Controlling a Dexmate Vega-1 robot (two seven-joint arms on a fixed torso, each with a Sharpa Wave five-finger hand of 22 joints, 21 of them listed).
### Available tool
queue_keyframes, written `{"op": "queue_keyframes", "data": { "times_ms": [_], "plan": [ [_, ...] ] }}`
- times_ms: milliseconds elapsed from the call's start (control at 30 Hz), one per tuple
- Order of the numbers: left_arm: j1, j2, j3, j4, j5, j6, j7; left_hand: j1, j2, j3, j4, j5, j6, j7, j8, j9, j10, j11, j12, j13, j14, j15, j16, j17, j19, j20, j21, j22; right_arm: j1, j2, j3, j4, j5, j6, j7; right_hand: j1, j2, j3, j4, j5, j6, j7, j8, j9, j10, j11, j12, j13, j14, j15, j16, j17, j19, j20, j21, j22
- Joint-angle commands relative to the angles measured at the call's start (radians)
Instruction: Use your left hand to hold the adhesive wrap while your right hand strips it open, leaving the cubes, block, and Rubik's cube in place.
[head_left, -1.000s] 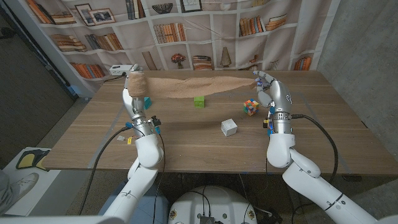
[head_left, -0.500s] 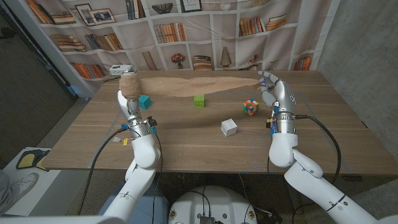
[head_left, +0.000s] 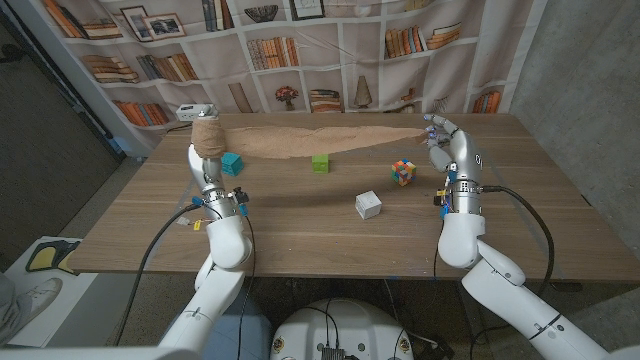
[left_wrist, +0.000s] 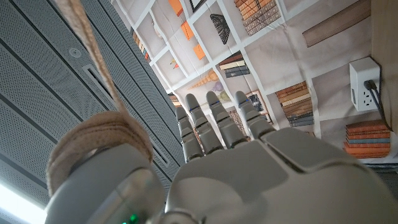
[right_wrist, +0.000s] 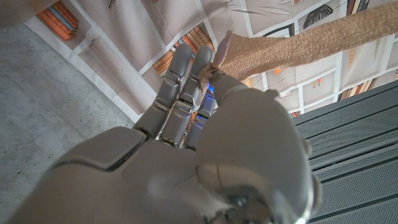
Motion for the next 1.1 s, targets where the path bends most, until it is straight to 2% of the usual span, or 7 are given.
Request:
{"op": "queue_keyframes", "data": {
  "times_ms": [33, 767, 1100],
  "plan": [
    [-0.021, 0.026, 0.011, 0.029, -0.054, 0.008, -0.037, -0.008, 0.002, -0.007, 0.001, 0.006, -0.005, -0.003, -0.004, 0.000, -0.008, 0.001, -0.002, 0.001, -0.007, 0.003, -0.004, 0.003, -0.002, 0.003, -0.004, 0.001, -0.014, 0.002, 0.036, 0.009, 0.037, 0.002, -0.004, -0.001, -0.007, 0.009, 0.000, 0.003, 0.002, -0.006, 0.005, 0.002, 0.011, -0.002, -0.004, 0.002, 0.010, -0.105, -0.007, 0.002, -0.005, -0.128, 0.009, 0.003],
    [-0.046, 0.040, 0.019, 0.074, -0.092, -0.018, -0.066, -0.012, -0.004, -0.018, -0.006, 0.008, -0.012, -0.004, -0.012, -0.002, -0.017, 0.001, 0.000, -0.008, -0.011, -0.001, -0.005, -0.002, -0.002, 0.004, -0.007, 0.000, -0.043, 0.001, 0.091, 0.013, 0.072, -0.012, -0.018, -0.002, -0.007, 0.013, 0.000, 0.001, 0.002, -0.007, 0.005, 0.001, 0.011, -0.008, -0.011, 0.008, 0.015, -0.105, -0.017, 0.003, -0.018, -0.126, 0.028, 0.001],
    [-0.057, 0.040, 0.021, 0.094, -0.111, -0.027, -0.075, -0.010, -0.003, -0.020, -0.009, 0.010, -0.010, -0.004, -0.013, -0.003, -0.015, 0.001, 0.002, -0.012, -0.009, -0.001, -0.003, -0.003, 0.000, 0.003, -0.007, 0.000, -0.057, 0.003, 0.121, 0.007, 0.092, -0.028, -0.021, -0.001, -0.008, 0.015, -0.001, 0.001, 0.003, -0.006, 0.005, 0.001, 0.012, -0.001, -0.014, 0.008, 0.018, -0.104, -0.020, 0.006, -0.022, -0.125, 0.035, 0.001]
  ]
}}
